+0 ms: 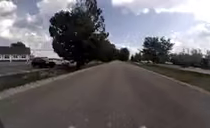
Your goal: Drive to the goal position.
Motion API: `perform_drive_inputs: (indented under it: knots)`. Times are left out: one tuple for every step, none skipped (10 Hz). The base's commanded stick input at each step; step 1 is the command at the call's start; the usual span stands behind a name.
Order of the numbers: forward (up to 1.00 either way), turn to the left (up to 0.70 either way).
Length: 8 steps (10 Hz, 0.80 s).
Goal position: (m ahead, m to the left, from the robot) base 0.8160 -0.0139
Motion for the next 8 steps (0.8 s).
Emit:
perform_drive_inputs:
  knots:
    - [0.70,0.00]
    - [0.70,0.00]
    - [0.70,0.00]
    - [0.70,0.00]
    - [0.70,0.00]
    - [0.70,0.00]
    - [0.70,0.00]
    - [0.70,0.00]
